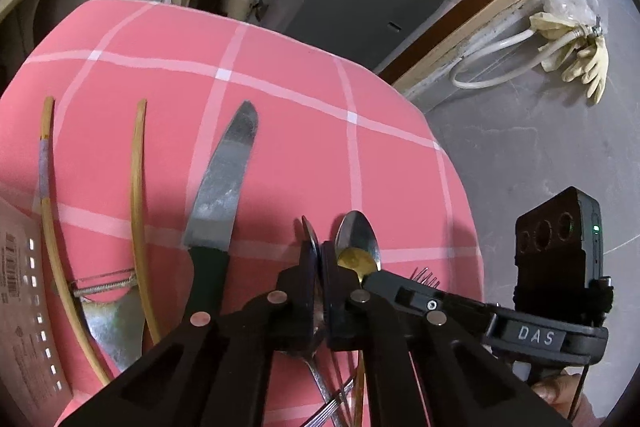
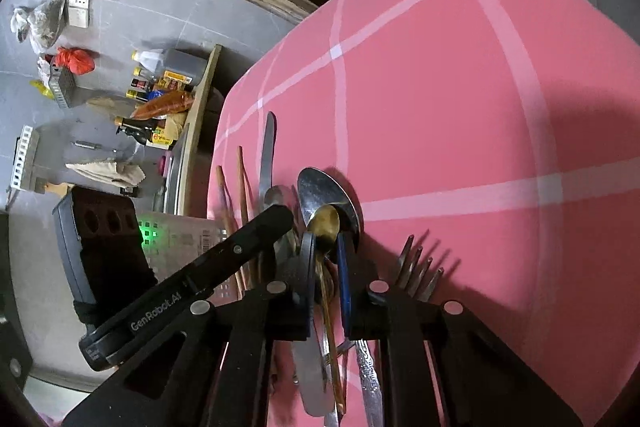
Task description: Organize utensils
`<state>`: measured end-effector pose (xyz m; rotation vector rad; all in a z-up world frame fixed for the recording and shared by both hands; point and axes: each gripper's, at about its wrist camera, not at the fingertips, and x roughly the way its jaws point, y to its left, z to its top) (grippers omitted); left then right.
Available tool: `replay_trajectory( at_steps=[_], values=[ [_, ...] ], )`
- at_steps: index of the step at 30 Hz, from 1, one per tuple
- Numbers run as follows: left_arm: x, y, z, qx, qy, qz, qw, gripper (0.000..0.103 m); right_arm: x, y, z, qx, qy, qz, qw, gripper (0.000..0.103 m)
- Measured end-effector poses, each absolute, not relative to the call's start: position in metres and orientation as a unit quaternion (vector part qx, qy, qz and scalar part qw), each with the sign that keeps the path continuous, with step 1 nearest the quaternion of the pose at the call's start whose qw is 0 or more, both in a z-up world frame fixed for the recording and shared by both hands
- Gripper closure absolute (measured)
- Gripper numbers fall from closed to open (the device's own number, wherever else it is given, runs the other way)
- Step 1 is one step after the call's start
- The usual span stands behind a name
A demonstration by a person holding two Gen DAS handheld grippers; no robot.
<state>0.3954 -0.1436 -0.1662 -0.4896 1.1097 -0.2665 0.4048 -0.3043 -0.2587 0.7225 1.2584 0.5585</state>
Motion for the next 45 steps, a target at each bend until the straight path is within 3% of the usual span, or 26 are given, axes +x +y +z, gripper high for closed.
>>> replay_trajectory(
  at_steps=[12,23,37,45],
  values=[
    [0.395,-0.129,-0.176,-0.26,0.518,-0.118,0.806,0.099,0.417,-0.299,-0.269,0.362,0.573,0.254,0.69,0.093],
    [0.38,-0.128,-0.158,-0.257,0.498,-0.118,0.82,0.1,0.398,-0.308,-0.249,0.387,0.522,0.276,0.708,0.1],
    [0.341,-0.113,-0.037,-0.211,0.368,-0.123,0.897,0.1,0.369,-0.339,-0.136,0.324,0.384,0.28,0.817,0.101],
    [0.314,-0.052,0.068,-0.173,0.268,-0.095,0.943,0.1,0.375,-0.297,-0.05,0.291,0.275,0.339,0.851,0.101]
  ],
)
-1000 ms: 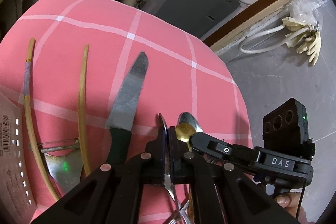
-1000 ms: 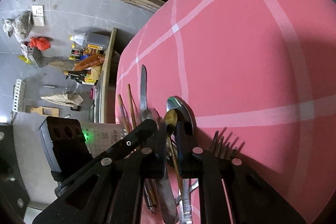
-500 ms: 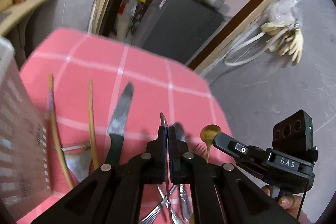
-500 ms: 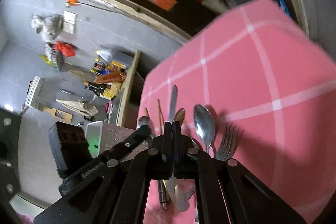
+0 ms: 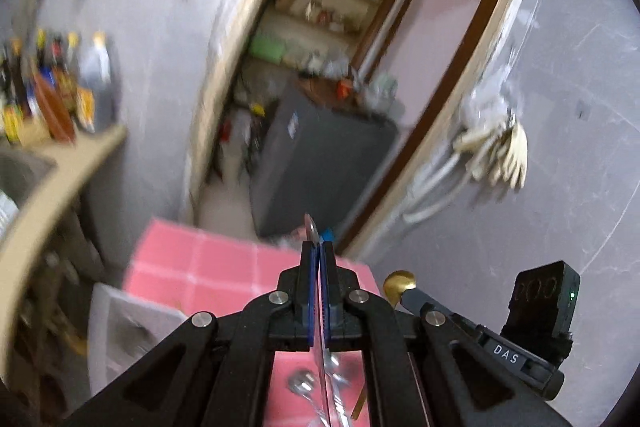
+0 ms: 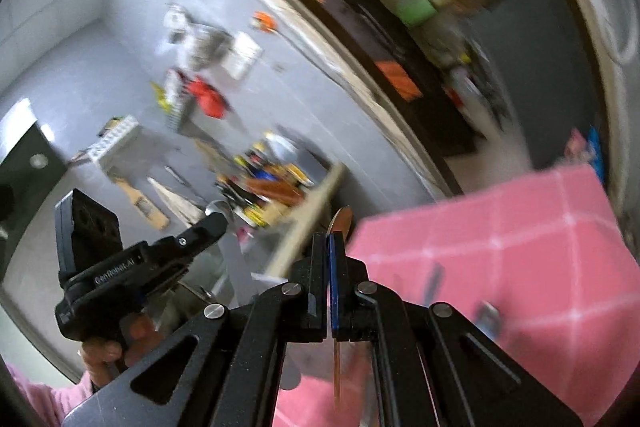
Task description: Organize utensils
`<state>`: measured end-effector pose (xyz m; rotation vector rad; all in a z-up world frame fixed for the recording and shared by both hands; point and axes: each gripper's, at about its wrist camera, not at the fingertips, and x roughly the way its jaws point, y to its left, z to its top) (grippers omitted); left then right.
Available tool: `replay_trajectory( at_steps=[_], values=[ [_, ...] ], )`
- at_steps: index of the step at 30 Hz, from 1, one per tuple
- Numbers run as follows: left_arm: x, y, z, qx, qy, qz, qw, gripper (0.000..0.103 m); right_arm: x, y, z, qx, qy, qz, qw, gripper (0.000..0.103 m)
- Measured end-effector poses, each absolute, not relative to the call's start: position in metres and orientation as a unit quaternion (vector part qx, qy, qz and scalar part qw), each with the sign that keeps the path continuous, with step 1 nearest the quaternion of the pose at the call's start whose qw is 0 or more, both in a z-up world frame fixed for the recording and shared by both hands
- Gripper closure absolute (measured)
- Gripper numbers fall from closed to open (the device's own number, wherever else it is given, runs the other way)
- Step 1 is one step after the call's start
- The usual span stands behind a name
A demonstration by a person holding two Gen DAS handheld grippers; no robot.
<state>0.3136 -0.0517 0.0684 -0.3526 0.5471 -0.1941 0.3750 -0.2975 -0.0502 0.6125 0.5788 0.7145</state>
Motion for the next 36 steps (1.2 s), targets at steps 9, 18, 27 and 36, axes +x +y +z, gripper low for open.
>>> replay_trajectory(
  at_steps=[9,18,27,36],
  values=[
    [0.298,0.013,0.067,-0.111,0.195,-0.026,0.974,0.1,0.381,-0.202,-0.02,0.239,0.184,0.407,0.862,0.101],
    [0.289,0.041,0.007,-0.116,0.195,-0.02,0.974,0.1,0.366,-0.152,-0.059,0.157,0.188,0.416,0.876,0.101],
    [0.279,0.049,-0.026,-0.133,0.23,-0.052,0.963,0.1,0.358,-0.155,-0.083,0.135,0.233,0.407,0.873,0.101],
    [0.275,0.062,-0.038,-0.185,0.262,-0.075,0.944,0.099,0.352,-0.163,-0.091,0.155,0.261,0.401,0.864,0.1]
  ],
)
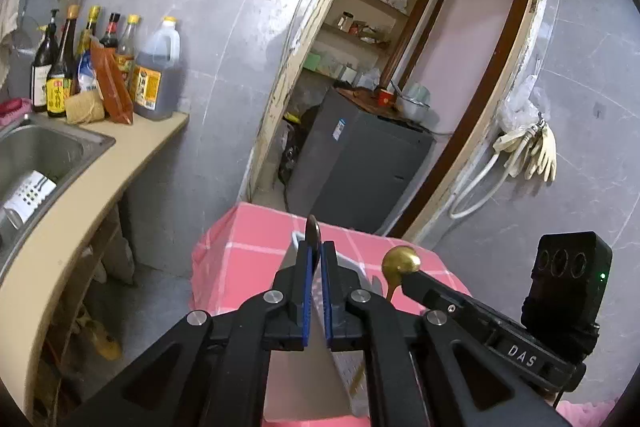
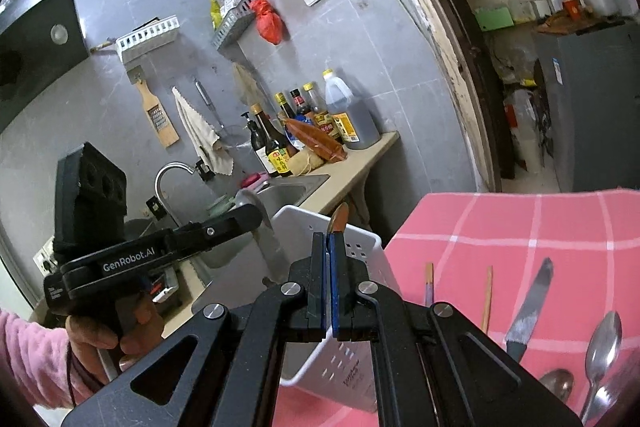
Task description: Organize utensils
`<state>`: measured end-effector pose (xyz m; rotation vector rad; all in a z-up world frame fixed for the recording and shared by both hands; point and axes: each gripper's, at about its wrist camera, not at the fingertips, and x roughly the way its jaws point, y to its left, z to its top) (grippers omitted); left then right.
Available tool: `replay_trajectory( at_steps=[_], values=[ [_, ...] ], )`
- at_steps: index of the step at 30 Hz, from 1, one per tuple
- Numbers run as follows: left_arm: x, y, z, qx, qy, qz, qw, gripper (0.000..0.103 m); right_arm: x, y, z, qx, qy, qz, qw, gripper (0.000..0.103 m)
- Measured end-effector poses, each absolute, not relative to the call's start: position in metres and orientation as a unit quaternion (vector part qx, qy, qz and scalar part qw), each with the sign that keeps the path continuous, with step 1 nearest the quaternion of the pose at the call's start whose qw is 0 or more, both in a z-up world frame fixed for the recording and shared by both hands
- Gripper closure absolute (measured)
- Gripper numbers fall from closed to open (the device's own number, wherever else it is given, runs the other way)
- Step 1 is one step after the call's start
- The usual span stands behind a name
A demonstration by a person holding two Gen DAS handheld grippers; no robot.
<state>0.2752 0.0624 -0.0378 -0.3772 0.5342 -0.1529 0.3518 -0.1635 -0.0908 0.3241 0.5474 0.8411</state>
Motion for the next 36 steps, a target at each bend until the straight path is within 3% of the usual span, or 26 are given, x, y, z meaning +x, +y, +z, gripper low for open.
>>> replay_trajectory(
  at_steps=[10,13,14,18,22,28,36],
  values=[
    [0.257,0.059,-0.027,-0.196,0.25,-0.075,0.945,0.08,0.33,-0.184,-0.075,0.169,0.248,0.383,0.874,0.085],
    [0.25,0.048,-0.016,-0.184,0.236,-0.073,0.951,0.065,0.316,-0.203,-0.062,0.174,0.229,0.349,0.892,0.061],
    [0.247,0.042,-0.01,-0.18,0.229,-0.072,0.954,0.055,0.311,-0.211,-0.056,0.174,0.222,0.332,0.9,0.054],
    [0.239,0.013,0.007,-0.156,0.211,-0.067,0.963,0.036,0.294,-0.244,-0.034,0.16,0.201,0.258,0.931,0.037],
    [0.234,-0.03,0.017,-0.123,0.194,-0.063,0.971,0.018,0.276,-0.276,-0.016,0.129,0.189,0.18,0.957,0.011],
    [0.235,-0.075,0.013,-0.117,0.183,-0.068,0.974,0.009,0.263,-0.314,-0.006,0.081,0.178,0.134,0.972,0.002],
    [0.253,-0.113,-0.011,-0.091,0.212,-0.07,0.97,0.007,0.265,-0.359,-0.03,0.065,0.205,0.116,0.97,0.001]
  ],
)
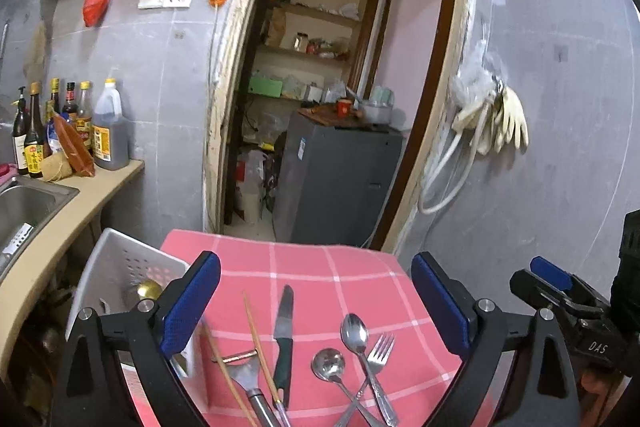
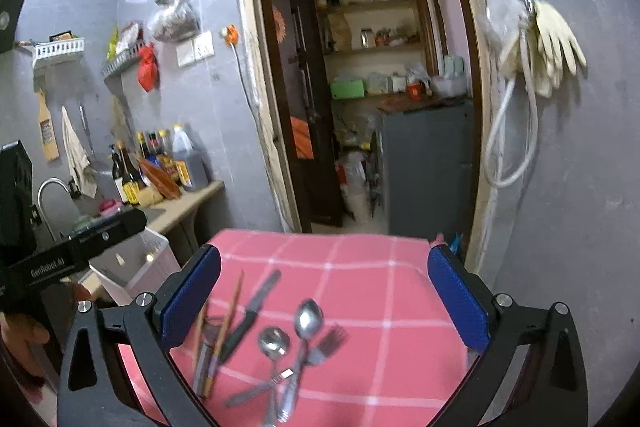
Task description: Organize utensils
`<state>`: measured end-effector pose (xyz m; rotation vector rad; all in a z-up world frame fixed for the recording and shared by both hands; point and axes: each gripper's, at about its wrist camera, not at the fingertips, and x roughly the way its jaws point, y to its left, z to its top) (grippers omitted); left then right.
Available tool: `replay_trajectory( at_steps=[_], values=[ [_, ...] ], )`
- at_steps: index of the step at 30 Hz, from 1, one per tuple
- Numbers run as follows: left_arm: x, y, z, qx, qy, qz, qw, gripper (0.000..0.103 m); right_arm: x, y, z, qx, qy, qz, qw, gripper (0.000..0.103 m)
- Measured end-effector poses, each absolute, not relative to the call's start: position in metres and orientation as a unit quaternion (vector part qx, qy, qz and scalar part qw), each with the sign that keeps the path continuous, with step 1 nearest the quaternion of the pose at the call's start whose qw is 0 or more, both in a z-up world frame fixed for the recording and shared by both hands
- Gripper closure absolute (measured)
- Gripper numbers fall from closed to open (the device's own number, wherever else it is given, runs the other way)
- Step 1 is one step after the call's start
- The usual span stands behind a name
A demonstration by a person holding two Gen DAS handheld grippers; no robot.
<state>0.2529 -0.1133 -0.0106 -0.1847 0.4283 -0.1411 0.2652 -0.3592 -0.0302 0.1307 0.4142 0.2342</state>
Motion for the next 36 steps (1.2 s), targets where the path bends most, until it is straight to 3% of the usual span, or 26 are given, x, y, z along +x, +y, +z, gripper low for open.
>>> replay_trajectory(
  at_steps=[21,23,24,27,32,36],
  values=[
    [0.303,-0.157,-0.117,-0.094,0.337,-0.049,0.935,0.007,0.342,-0.393,-0.154,0.069,0.351,0.186,0.915,0.004],
    [0.307,-0.156,-0.124,-0.101,0.347,-0.051,0.931,0.011,0.35,-0.39,-0.161,0.073,0.36,0.2,0.908,0.031],
    [0.309,-0.156,-0.127,-0.104,0.353,-0.054,0.928,0.016,0.352,-0.389,-0.163,0.073,0.364,0.203,0.906,0.036],
    [0.317,-0.155,-0.14,-0.118,0.382,-0.072,0.914,0.033,0.361,-0.382,-0.172,0.072,0.38,0.223,0.895,0.049],
    [0.33,-0.147,-0.163,-0.154,0.423,-0.075,0.89,0.046,0.374,-0.366,-0.184,0.063,0.402,0.247,0.879,0.068],
    [0.338,-0.143,-0.174,-0.166,0.443,-0.079,0.878,0.058,0.385,-0.355,-0.195,0.063,0.426,0.263,0.864,0.076]
  ],
)
